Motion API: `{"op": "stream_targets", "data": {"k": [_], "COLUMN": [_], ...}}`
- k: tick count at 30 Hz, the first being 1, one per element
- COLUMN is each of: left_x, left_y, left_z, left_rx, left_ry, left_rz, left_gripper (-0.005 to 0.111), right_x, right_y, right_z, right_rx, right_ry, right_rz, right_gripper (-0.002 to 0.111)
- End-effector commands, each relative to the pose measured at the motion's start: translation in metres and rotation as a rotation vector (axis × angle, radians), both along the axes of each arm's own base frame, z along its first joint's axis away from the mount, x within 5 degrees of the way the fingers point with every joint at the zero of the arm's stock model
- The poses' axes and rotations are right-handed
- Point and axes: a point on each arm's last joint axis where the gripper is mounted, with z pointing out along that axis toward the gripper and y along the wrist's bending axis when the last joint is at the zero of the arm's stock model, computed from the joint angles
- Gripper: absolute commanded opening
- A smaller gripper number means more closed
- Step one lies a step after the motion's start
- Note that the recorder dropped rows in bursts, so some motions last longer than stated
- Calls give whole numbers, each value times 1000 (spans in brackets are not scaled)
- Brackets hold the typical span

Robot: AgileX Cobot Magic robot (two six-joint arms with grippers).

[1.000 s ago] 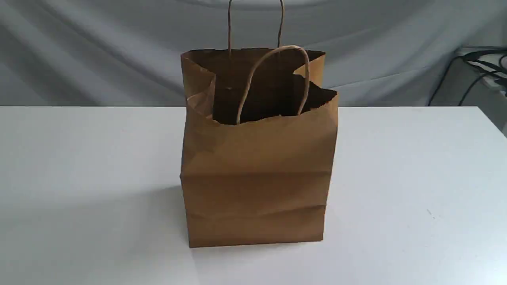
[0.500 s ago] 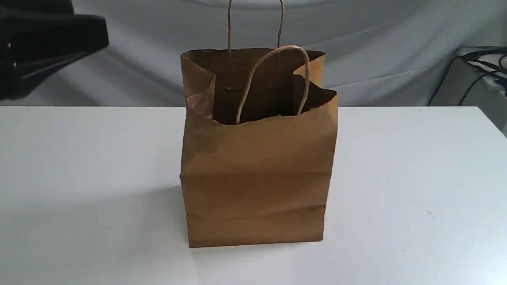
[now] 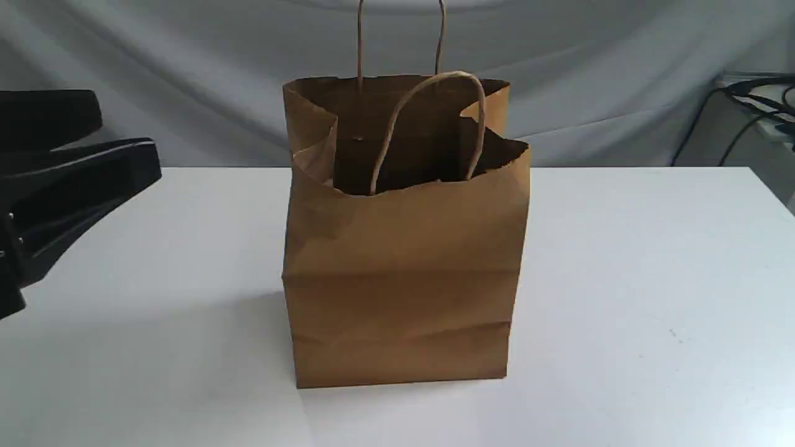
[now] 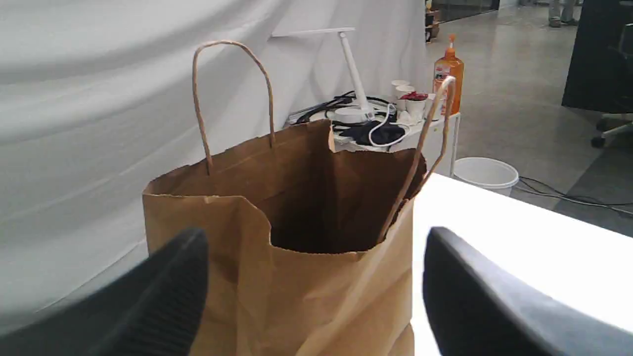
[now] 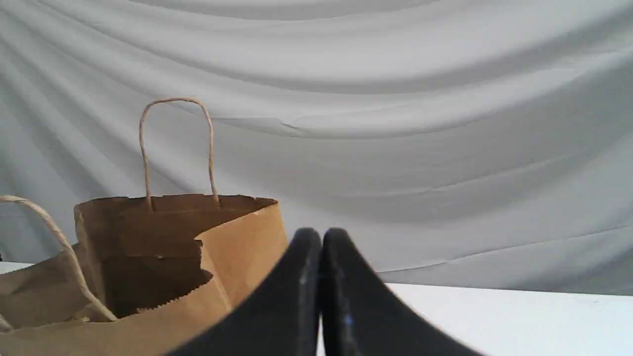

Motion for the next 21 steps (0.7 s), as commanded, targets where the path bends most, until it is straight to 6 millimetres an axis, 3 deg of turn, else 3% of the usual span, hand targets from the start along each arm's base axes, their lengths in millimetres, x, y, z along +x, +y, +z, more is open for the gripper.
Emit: {"op": "stream_targets", "data": {"k": [1,16,21], "left_x": [-1,-2,-22], "left_y": [1,1,11], "left_z": [0,1,9], "left_rx": [-12,-37,-72], "left_ry": [-5,16,-12], "left_rz": [12,13,165], "left_gripper": [64,64,64], "right_x": [-1,-1,-1], "right_y": [-1,-1,-1], "right_z": [0,0,0], "right_rx": [3,3,3], "right_ry": [-5,-5,-5], "right_rz": [-9,-9,-9], "right_gripper": [0,0,0]}}
